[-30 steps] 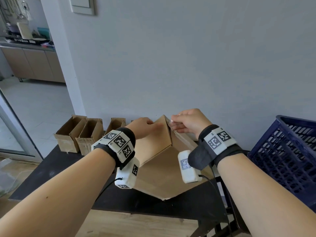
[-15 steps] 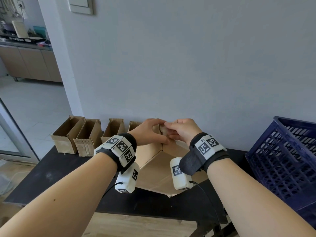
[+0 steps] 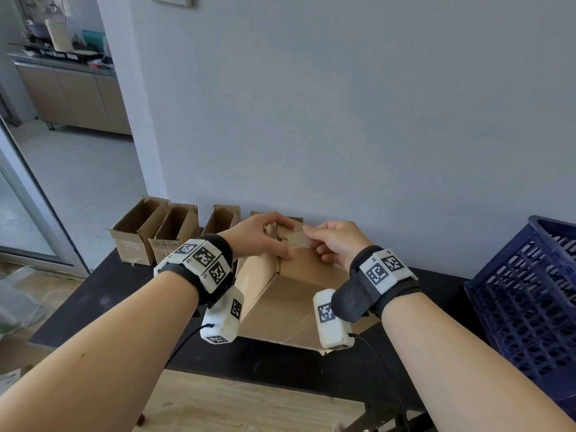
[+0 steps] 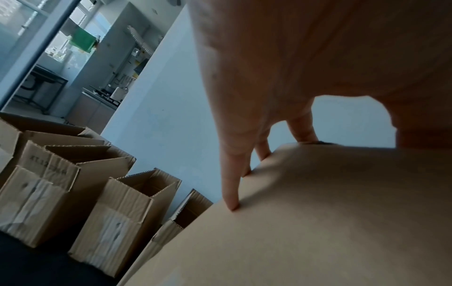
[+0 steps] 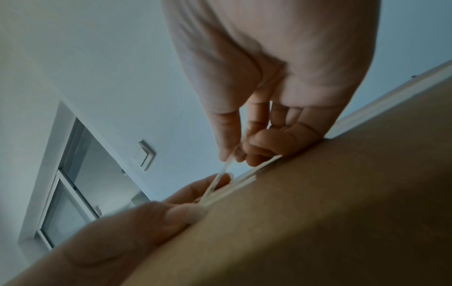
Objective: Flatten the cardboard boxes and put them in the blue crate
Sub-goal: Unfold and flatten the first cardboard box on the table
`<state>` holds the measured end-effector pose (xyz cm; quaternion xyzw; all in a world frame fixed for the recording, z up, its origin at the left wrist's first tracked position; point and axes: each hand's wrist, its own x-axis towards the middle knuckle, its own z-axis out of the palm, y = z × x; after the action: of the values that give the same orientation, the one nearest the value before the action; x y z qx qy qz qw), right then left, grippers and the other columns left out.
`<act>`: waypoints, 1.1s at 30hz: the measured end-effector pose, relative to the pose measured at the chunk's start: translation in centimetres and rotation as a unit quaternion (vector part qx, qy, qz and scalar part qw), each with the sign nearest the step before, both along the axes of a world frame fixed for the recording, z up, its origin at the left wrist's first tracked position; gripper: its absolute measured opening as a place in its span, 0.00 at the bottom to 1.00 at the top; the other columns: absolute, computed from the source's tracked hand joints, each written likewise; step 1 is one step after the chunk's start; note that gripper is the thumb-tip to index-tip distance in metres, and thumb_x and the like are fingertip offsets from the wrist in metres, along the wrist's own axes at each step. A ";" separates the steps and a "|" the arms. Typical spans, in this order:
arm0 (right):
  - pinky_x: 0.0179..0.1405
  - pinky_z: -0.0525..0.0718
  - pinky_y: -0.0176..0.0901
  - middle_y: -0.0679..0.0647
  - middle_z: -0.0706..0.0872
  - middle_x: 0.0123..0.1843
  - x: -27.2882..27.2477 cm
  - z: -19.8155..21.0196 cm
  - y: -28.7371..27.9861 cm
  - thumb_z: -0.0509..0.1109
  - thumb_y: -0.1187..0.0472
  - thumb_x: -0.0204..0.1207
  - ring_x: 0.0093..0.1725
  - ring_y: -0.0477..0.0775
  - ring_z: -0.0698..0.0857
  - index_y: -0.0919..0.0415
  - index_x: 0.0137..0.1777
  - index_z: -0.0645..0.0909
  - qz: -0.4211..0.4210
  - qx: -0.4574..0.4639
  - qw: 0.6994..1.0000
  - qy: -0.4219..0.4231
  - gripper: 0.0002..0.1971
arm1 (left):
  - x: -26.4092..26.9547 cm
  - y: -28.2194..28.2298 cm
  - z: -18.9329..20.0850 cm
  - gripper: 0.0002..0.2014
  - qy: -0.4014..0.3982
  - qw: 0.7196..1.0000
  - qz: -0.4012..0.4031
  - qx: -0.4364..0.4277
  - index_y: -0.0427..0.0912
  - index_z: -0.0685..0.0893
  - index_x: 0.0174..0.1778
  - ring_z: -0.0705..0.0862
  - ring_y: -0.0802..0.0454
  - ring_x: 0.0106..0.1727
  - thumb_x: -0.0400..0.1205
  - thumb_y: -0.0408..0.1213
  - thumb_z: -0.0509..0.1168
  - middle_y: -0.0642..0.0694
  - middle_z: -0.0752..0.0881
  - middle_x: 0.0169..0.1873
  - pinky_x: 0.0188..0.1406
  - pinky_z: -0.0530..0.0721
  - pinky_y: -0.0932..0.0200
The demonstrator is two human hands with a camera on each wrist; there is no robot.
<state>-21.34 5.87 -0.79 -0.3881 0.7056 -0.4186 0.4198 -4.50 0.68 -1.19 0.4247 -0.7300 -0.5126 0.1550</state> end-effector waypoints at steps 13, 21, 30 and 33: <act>0.23 0.84 0.34 0.58 0.86 0.36 0.8 -2.0 0.1 0.64 0.62 0.83 0.30 0.49 0.84 0.62 0.41 0.78 0.010 0.056 0.998 -0.028 0.09 | 1.4 -1.6 -2.9 0.29 -0.116 0.993 -0.003 -0.013 0.53 0.76 0.67 0.71 0.50 0.65 0.71 0.31 0.75 0.49 0.72 0.65 0.63 0.72 0.55; 0.30 0.84 0.36 0.52 0.87 0.38 1.8 -1.1 -0.7 0.67 0.47 0.79 0.31 0.46 0.82 0.59 0.49 0.83 0.083 0.067 0.992 0.069 0.14 | 1.7 -2.5 -3.5 0.34 -0.117 0.993 -0.013 -0.011 0.59 0.76 0.65 0.73 0.48 0.68 0.65 0.40 0.82 0.51 0.73 0.68 0.71 0.74 0.43; 0.44 0.88 0.44 0.48 0.88 0.34 4.5 -1.3 -2.4 0.80 0.48 0.66 0.38 0.48 0.86 0.53 0.35 0.86 0.141 0.030 0.966 0.216 0.10 | 1.9 -2.8 -3.7 0.38 -0.124 0.992 -0.027 0.009 0.58 0.72 0.68 0.77 0.48 0.64 0.64 0.40 0.82 0.50 0.79 0.63 0.71 0.75 0.45; 0.43 0.87 0.42 0.46 0.85 0.29 4.7 -1.3 -2.8 0.79 0.55 0.67 0.35 0.46 0.85 0.50 0.29 0.85 0.134 0.035 0.962 0.234 0.08 | 1.9 -2.9 -3.7 0.36 -0.121 0.992 -0.032 0.001 0.58 0.73 0.66 0.77 0.48 0.63 0.65 0.40 0.82 0.50 0.78 0.63 0.70 0.76 0.46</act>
<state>-16.59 3.04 -2.12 -0.5515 0.7398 -0.2308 0.3087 -2.63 -2.19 -4.87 0.4607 -0.7559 -0.4626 0.0485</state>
